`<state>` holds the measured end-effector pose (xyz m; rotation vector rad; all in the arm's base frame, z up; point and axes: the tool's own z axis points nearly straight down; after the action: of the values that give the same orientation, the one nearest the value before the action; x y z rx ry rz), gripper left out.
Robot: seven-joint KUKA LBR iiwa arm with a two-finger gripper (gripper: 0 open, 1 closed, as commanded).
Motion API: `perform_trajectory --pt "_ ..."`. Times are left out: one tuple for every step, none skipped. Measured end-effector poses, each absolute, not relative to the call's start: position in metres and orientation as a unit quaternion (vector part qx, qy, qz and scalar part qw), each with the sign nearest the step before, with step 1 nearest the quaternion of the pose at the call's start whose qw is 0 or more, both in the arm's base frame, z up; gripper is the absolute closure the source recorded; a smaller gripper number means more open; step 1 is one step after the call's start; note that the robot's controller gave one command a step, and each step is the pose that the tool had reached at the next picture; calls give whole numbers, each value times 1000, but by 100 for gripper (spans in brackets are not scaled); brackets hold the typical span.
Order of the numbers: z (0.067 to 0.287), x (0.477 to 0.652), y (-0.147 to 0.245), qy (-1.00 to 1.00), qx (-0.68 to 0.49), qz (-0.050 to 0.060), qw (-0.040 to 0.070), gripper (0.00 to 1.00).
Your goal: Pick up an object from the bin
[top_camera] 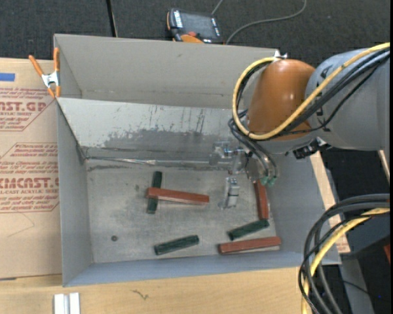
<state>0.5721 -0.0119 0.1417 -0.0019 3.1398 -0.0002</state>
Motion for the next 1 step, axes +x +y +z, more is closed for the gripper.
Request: perform_trajectory --pt "68 557 8 1000 6 1 -3 0"
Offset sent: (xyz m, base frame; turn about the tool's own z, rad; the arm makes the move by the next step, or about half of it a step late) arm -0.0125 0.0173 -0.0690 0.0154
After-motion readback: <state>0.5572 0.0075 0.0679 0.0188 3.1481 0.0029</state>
